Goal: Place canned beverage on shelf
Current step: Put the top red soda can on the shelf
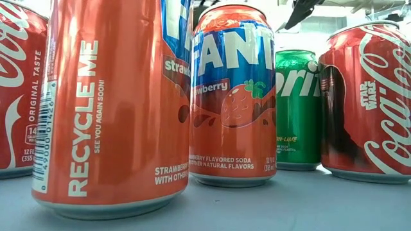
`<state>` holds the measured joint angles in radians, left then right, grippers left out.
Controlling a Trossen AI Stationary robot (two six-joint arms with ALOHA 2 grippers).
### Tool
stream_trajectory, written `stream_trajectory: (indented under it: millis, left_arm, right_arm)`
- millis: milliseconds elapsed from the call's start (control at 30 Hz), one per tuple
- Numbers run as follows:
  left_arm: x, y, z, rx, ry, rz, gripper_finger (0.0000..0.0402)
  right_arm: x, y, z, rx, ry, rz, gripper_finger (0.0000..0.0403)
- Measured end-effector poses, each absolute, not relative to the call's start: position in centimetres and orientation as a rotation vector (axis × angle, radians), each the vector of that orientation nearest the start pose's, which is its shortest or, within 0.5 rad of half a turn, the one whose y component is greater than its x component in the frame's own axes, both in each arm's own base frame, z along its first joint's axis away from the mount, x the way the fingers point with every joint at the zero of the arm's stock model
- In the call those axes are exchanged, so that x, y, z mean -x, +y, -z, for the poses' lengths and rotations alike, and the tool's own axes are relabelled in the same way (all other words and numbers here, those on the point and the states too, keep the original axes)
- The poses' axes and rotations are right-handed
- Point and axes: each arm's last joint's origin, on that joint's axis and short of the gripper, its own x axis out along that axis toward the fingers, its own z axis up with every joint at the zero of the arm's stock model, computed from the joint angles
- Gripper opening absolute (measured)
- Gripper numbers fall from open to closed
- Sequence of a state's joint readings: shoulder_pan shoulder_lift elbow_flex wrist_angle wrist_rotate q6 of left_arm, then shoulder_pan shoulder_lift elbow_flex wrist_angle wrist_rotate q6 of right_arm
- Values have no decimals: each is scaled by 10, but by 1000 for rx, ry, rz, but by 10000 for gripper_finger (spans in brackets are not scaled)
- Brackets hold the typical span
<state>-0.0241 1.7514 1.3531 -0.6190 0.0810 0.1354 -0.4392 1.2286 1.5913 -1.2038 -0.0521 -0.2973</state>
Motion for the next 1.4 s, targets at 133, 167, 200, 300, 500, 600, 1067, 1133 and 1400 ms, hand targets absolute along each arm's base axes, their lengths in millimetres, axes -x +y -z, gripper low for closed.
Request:
stream_trajectory:
  millis: [133, 167, 200, 300, 500, 600, 1067, 1133, 1400]
  left_arm:
    - [-371, 9, -261, -92, 965, 121, 279]
    - [-372, 15, -265, -88, 959, 107, 279]
    - [-373, 21, -270, -89, 948, 93, 279]
    - [-377, 39, -285, -119, 896, 25, 279]
    - [-376, 78, -312, -156, 837, -113, 279]
    - [-373, 100, -326, -126, 788, -157, 279]
    - [-387, 175, -354, -134, 672, -277, 279]
    - [-396, 182, -354, -152, 691, -268, 279]
    - [-434, 209, -351, -182, 728, -230, 279]
  right_arm:
    - [-182, -90, -423, 59, 869, 263, 266]
    - [-181, -92, -423, 55, 872, 272, 266]
    - [-180, -93, -423, 51, 872, 279, 266]
    - [-176, -99, -423, 35, 873, 311, 266]
    - [-164, -112, -424, -24, 874, 408, 266]
    - [-159, -117, -425, -49, 868, 445, 266]
    - [-149, -131, -425, -154, 846, 561, 266]
    - [-149, -131, -425, -172, 839, 573, 266]
    - [-149, -131, -425, -235, 820, 601, 266]
